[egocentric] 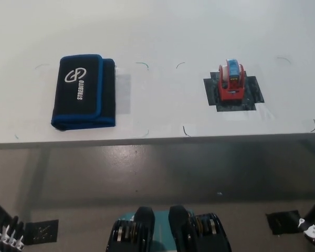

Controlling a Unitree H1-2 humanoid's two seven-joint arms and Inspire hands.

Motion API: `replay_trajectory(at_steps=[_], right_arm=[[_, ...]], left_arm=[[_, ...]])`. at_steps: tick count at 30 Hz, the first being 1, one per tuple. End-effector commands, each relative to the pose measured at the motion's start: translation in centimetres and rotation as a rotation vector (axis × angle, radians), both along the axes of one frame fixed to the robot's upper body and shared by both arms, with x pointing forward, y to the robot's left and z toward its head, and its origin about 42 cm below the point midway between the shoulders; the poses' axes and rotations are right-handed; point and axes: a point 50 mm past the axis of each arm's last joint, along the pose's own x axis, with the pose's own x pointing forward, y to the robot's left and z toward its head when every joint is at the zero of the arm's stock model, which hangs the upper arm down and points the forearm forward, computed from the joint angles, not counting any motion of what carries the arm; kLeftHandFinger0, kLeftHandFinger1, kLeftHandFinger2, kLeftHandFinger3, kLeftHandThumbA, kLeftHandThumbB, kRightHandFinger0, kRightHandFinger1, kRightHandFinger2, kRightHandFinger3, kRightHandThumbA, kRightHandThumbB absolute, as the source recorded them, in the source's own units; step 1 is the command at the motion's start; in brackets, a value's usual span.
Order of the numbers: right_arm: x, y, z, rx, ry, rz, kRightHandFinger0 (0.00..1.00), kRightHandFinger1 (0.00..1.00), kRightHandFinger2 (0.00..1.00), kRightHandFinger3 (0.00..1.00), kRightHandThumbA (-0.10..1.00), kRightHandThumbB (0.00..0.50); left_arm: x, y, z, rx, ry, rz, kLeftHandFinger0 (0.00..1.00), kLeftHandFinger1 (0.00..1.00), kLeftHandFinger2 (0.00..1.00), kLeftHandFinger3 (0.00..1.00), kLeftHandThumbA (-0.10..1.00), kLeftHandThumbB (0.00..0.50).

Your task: Use the right hand to move the tape on the right hand side to the notebook on the left hand side

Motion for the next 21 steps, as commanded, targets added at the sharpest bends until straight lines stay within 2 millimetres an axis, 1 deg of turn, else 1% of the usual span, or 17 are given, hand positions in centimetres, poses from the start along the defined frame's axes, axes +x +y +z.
replay_trajectory(at_steps=[1, 3, 5, 6, 7, 8, 9, 11, 12, 13, 15, 16, 17, 18, 19, 20, 21], right_arm=[[1.3, -0.2, 1.4, -0.076, -0.081, 0.024, 1.00, 1.00, 1.00, 1.00, 1.00, 0.139], [2.1, -0.3, 1.8, -0.087, -0.087, 0.026, 1.00, 1.00, 1.00, 1.00, 1.00, 0.148], [3.7, -0.2, 2.9, -0.107, -0.132, 0.035, 1.00, 1.00, 1.00, 1.00, 1.00, 0.126], [4.4, -0.1, 3.0, -0.110, -0.133, 0.039, 1.00, 1.00, 1.00, 1.00, 1.00, 0.148], [4.8, 0.0, 3.1, -0.114, -0.135, 0.037, 1.00, 1.00, 1.00, 1.00, 1.00, 0.161], [5.7, 0.3, 3.4, -0.121, -0.146, 0.036, 1.00, 1.00, 1.00, 1.00, 1.00, 0.163], [6.8, 0.5, 3.8, -0.124, -0.164, 0.043, 1.00, 1.00, 1.00, 1.00, 1.00, 0.164], [7.8, 0.6, 4.3, -0.135, -0.176, 0.051, 1.00, 1.00, 1.00, 1.00, 1.00, 0.152], [8.5, 0.6, 4.7, -0.134, -0.182, 0.051, 1.00, 1.00, 1.00, 1.00, 1.00, 0.125], [10.1, 0.7, 5.9, -0.129, -0.204, 0.044, 1.00, 1.00, 1.00, 1.00, 0.98, 0.126], [11.6, 0.6, 6.9, -0.111, -0.237, 0.041, 1.00, 1.00, 1.00, 1.00, 0.93, 0.093], [12.6, 0.7, 7.5, -0.112, -0.253, 0.041, 1.00, 1.00, 1.00, 1.00, 0.94, 0.095], [12.9, 0.6, 7.8, -0.113, -0.260, 0.031, 1.00, 1.00, 1.00, 1.00, 0.94, 0.095], [14.4, 0.8, 9.0, -0.110, -0.267, 0.013, 1.00, 1.00, 1.00, 1.00, 0.99, 0.112], [14.9, 0.8, 9.4, -0.109, -0.271, 0.010, 1.00, 1.00, 1.00, 1.00, 1.00, 0.113], [16.6, 0.8, 10.3, -0.104, -0.280, -0.003, 1.00, 1.00, 1.00, 1.00, 1.00, 0.108], [17.1, 0.8, 10.5, -0.099, -0.284, -0.005, 1.00, 1.00, 1.00, 1.00, 1.00, 0.109]], left_arm=[[0.2, 0.5, 0.7, 0.023, -0.065, -0.019, 1.00, 1.00, 1.00, 1.00, 0.98, 0.321], [0.1, 0.2, 0.6, 0.020, -0.069, -0.021, 1.00, 1.00, 1.00, 1.00, 0.99, 0.324], [-0.3, 0.1, 0.4, 0.025, -0.066, -0.037, 1.00, 1.00, 1.00, 1.00, 1.00, 0.341], [-0.7, 0.1, 0.4, 0.022, -0.057, -0.027, 1.00, 1.00, 1.00, 1.00, 1.00, 0.343], [-0.8, 0.2, 0.5, 0.021, -0.056, -0.026, 1.00, 1.00, 1.00, 1.00, 1.00, 0.334], [-0.9, 0.3, 0.6, 0.023, -0.056, -0.023, 1.00, 1.00, 1.00, 1.00, 1.00, 0.316], [-0.8, 0.4, 0.8, 0.027, -0.059, -0.026, 1.00, 1.00, 1.00, 1.00, 1.00, 0.313], [-0.7, 0.5, 0.9, 0.033, -0.059, -0.040, 1.00, 1.00, 1.00, 1.00, 1.00, 0.315], [-0.8, 0.6, 0.9, 0.047, -0.056, -0.056, 1.00, 1.00, 1.00, 1.00, 1.00, 0.313], [-0.7, 0.6, 1.0, 0.055, -0.049, -0.083, 1.00, 1.00, 1.00, 1.00, 1.00, 0.310], [-0.3, 0.6, 0.9, 0.058, -0.050, -0.091, 1.00, 1.00, 1.00, 1.00, 1.00, 0.304], [-0.1, 0.6, 0.9, 0.054, -0.049, -0.090, 1.00, 1.00, 1.00, 1.00, 1.00, 0.298], [0.2, 0.6, 1.0, 0.053, -0.051, -0.098, 1.00, 1.00, 1.00, 1.00, 1.00, 0.298], [0.7, 0.3, 1.3, 0.055, -0.053, -0.101, 1.00, 1.00, 1.00, 1.00, 1.00, 0.288], [0.8, 0.2, 1.3, 0.059, -0.053, -0.104, 1.00, 1.00, 1.00, 1.00, 1.00, 0.288], [1.1, -0.1, 1.5, 0.072, -0.051, -0.114, 1.00, 1.00, 1.00, 1.00, 1.00, 0.282], [1.1, -0.2, 1.5, 0.071, -0.049, -0.114, 1.00, 1.00, 1.00, 1.00, 1.00, 0.282]])
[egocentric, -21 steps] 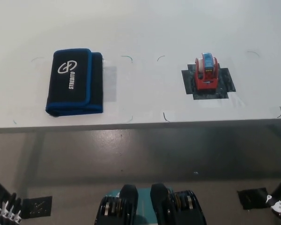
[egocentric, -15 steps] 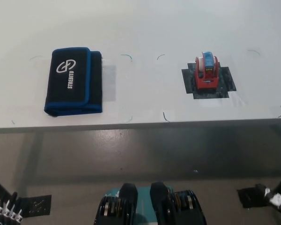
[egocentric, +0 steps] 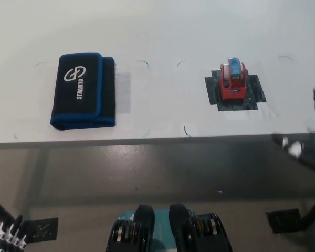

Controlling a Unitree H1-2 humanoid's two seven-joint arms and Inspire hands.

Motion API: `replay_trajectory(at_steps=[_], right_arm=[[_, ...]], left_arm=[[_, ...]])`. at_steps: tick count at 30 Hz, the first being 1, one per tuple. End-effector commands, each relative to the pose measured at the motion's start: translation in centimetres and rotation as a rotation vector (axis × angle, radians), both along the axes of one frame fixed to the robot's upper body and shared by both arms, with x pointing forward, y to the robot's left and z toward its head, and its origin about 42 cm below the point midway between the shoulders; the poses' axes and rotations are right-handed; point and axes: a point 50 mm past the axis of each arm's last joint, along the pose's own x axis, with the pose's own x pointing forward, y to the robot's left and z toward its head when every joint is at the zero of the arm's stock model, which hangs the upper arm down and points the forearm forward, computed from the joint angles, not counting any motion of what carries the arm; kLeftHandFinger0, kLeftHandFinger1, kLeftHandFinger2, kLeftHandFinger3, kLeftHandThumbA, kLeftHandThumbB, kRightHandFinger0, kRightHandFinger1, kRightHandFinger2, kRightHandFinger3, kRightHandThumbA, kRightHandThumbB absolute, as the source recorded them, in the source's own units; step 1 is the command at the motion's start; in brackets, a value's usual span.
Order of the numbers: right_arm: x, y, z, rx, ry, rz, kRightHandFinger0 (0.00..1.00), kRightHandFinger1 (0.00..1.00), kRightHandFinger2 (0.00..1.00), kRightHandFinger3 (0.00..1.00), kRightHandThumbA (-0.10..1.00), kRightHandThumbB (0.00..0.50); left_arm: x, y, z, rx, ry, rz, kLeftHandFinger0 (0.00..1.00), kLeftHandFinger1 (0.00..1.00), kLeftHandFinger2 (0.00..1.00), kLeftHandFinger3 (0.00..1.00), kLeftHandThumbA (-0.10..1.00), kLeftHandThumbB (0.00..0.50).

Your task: Use the right hand to move the tape on the right hand side to the notebook on the left hand side

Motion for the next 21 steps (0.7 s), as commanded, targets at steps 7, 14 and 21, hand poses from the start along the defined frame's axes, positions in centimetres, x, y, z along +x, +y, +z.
replay_trajectory(at_steps=[7, 14, 21], right_arm=[[6.2, -1.2, 4.2, 0.006, -0.035, -0.072, 1.00, 1.00, 1.00, 1.00, 1.00, 0.134], [10.5, -1.7, 4.8, 0.019, 0.028, -0.040, 1.00, 1.00, 1.00, 1.00, 1.00, 0.160], [15.5, -1.7, 4.6, 0.033, 0.153, -0.036, 1.00, 1.00, 1.00, 1.00, 1.00, 0.089]], left_arm=[[0.8, -1.0, 0.7, 0.043, -0.022, -0.072, 1.00, 1.00, 1.00, 1.00, 1.00, 0.262], [0.6, -1.0, 0.4, 0.049, -0.014, -0.068, 1.00, 1.00, 1.00, 1.00, 1.00, 0.308], [0.5, -1.0, 0.5, 0.070, -0.011, -0.066, 1.00, 1.00, 1.00, 1.00, 1.00, 0.286]])
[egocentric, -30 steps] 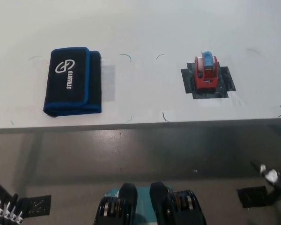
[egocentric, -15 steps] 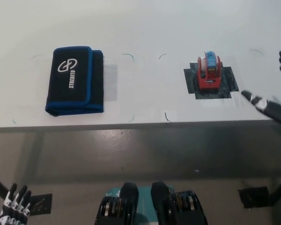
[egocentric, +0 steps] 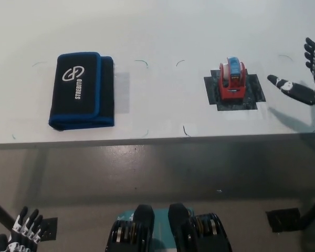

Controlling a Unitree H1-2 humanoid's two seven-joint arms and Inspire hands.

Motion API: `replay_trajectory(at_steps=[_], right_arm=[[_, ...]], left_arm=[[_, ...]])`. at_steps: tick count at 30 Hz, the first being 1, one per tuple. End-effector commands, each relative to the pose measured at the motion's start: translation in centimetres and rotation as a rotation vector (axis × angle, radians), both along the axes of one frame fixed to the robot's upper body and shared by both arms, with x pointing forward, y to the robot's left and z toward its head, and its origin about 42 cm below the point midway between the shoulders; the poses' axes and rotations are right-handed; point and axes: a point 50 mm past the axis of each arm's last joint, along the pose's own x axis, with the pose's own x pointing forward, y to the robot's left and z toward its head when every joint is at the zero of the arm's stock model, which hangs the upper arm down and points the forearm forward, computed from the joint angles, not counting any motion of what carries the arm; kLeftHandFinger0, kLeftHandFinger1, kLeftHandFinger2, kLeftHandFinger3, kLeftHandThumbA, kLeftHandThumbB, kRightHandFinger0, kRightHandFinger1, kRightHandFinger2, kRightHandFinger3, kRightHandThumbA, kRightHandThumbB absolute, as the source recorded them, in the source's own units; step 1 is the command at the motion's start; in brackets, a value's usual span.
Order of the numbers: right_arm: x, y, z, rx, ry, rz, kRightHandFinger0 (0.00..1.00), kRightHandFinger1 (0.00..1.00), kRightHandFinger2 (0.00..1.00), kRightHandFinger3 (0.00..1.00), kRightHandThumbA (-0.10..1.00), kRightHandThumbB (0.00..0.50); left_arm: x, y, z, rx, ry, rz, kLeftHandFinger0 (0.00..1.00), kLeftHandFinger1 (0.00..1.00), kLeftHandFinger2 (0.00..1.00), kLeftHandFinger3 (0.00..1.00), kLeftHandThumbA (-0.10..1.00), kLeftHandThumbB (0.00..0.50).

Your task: Use the right hand to move the tape on the right hand side to the notebook on the left hand side

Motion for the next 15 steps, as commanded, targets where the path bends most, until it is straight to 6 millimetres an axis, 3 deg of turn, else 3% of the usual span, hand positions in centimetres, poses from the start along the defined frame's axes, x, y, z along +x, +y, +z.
replay_trajectory(at_steps=[1, 3, 4, 6, 10, 15], right_arm=[[3.7, 0.1, 3.6, 0.020, -0.025, 0.036, 1.00, 1.00, 1.00, 1.00, 1.00, 0.062], [4.3, 0.2, 3.6, 0.039, -0.010, 0.046, 1.00, 1.00, 1.00, 1.00, 0.99, 0.054], [5.3, 0.5, 3.5, 0.070, 0.031, 0.035, 1.00, 1.00, 1.00, 1.00, 0.94, 0.102], [6.2, 0.8, 3.3, 0.074, 0.072, 0.033, 1.00, 1.00, 1.00, 1.00, 0.95, 0.139], [7.5, 0.9, 3.1, 0.003, 0.132, 0.028, 1.00, 1.00, 1.00, 1.00, 1.00, 0.151], [7.9, 2.6, 2.2, -0.007, 0.155, 0.065, 1.00, 1.00, 1.00, 1.00, 1.00, 0.116]], left_arm=[[-0.2, 0.3, 0.4, 0.035, -0.010, -0.009, 1.00, 1.00, 1.00, 1.00, 0.98, 0.284], [-0.1, 0.3, 0.4, 0.035, -0.015, -0.010, 1.00, 1.00, 1.00, 1.00, 0.96, 0.283], [0.0, 0.3, 0.5, 0.028, -0.018, -0.012, 1.00, 1.00, 1.00, 1.00, 0.94, 0.268], [0.0, 0.3, 0.5, 0.025, -0.016, -0.010, 1.00, 1.00, 1.00, 1.00, 0.93, 0.257], [0.3, 0.0, 0.6, 0.023, -0.018, -0.009, 1.00, 1.00, 1.00, 1.00, 0.92, 0.253], [0.4, 0.2, 0.5, 0.020, -0.008, -0.005, 1.00, 1.00, 1.00, 1.00, 0.87, 0.255]])
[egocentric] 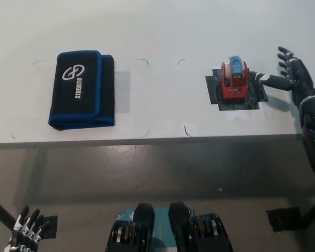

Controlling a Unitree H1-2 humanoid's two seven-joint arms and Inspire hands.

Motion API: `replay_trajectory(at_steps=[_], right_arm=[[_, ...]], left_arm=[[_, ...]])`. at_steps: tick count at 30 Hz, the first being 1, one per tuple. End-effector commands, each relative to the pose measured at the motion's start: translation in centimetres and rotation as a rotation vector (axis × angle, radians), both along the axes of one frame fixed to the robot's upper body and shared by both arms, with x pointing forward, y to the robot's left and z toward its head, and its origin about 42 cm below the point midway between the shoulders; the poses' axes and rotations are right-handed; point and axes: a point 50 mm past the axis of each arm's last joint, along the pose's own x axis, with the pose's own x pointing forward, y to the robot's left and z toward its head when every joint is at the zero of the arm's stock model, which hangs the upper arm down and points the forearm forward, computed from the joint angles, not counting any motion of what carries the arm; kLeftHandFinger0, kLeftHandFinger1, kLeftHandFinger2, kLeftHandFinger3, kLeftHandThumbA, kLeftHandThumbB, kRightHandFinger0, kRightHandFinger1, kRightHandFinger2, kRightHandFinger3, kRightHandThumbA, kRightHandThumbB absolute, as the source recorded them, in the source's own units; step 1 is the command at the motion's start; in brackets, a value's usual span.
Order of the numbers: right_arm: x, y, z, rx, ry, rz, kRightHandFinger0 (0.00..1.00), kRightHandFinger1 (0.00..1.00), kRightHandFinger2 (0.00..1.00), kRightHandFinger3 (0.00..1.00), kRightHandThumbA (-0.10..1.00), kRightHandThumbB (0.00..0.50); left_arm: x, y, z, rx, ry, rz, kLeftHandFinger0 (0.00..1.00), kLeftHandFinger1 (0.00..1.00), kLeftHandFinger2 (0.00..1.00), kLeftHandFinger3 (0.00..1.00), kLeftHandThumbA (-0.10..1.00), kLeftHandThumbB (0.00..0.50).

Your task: Use the right hand to move the tape on the right hand side to the notebook on the left hand side

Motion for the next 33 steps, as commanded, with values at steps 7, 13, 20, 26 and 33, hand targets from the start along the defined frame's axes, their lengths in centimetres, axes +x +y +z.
replay_trajectory(at_steps=[7, 13, 20, 26, 33], right_arm=[[1.8, 3.4, 3.6, 0.020, -0.130, 0.079, 1.00, 1.00, 1.00, 1.00, 1.00, 0.156], [1.3, 5.6, 2.6, 0.050, -0.121, 0.139, 1.00, 1.00, 1.00, 1.00, 1.00, 0.126], [1.0, 8.7, 1.5, 0.021, -0.103, 0.159, 1.00, 1.00, 1.00, 1.00, 0.91, 0.151], [0.9, 12.2, 1.6, -0.006, -0.120, 0.220, 1.00, 1.00, 1.00, 1.00, 0.87, 0.102], [0.8, 15.7, 1.8, 0.007, -0.110, 0.278, 1.00, 1.00, 1.00, 1.00, 0.90, 0.100]], left_arm=[[0.8, 0.4, 0.7, 0.005, -0.005, -0.001, 1.00, 1.00, 1.00, 1.00, 0.85, 0.259], [0.7, 0.5, 0.7, 0.016, 0.005, -0.005, 1.00, 1.00, 1.00, 1.00, 0.86, 0.268], [0.7, 0.4, 0.5, 0.015, 0.025, 0.000, 1.00, 1.00, 1.00, 1.00, 0.82, 0.268], [0.7, 0.2, 0.4, 0.023, 0.036, -0.001, 1.00, 1.00, 1.00, 1.00, 0.80, 0.288], [0.6, 0.3, 0.6, 0.017, 0.040, -0.010, 1.00, 1.00, 1.00, 1.00, 0.80, 0.294]])
